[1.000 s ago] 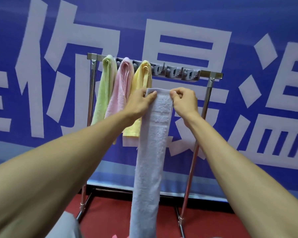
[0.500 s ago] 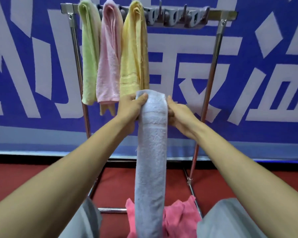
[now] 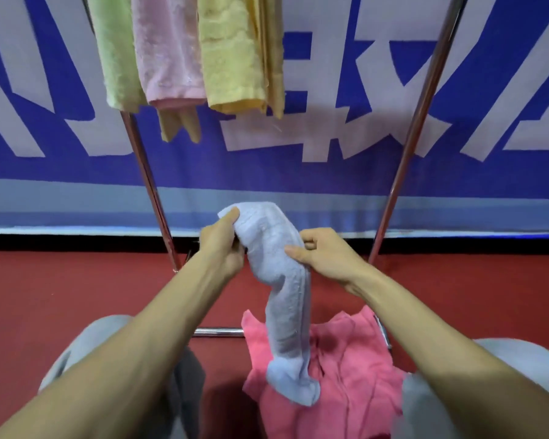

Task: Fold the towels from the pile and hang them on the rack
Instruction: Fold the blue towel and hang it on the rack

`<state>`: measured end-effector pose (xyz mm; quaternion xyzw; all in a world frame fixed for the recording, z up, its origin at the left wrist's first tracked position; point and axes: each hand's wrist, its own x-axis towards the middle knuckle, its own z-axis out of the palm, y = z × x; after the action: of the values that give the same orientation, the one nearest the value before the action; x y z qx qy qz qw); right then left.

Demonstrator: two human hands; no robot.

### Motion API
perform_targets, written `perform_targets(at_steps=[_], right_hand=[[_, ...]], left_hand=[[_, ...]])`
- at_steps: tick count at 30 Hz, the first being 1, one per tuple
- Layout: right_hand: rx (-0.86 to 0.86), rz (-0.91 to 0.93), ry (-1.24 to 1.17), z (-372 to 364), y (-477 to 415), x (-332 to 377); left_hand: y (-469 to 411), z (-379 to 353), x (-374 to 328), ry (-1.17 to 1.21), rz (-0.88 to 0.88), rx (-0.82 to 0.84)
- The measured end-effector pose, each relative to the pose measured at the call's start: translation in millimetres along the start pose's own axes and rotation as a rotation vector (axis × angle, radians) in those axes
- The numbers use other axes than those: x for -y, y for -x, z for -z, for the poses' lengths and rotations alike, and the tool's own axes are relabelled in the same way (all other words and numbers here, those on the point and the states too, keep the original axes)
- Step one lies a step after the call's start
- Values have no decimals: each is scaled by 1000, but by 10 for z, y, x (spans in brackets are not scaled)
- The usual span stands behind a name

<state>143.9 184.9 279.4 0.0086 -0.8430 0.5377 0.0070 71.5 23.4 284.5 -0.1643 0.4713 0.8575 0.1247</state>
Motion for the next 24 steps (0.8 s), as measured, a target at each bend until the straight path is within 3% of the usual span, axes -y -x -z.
perform_targets(at_steps=[4,8,14,17,24], right_hand=[[-206,139,216,74,-49,11],[-427,77,199,163,45,46],[-484,-22,18,253,96,20],[-503,-70,-45,337,133,-93],[-398,-164,-293,434,216,-118]], left_hand=[[12,2,164,-121,-46,88],[251,-64,243,-276,-68,260],[498,-9,564,-571,49,461],[564,25,685,-699,28,530],[628,-67,647,-681,-133,441]])
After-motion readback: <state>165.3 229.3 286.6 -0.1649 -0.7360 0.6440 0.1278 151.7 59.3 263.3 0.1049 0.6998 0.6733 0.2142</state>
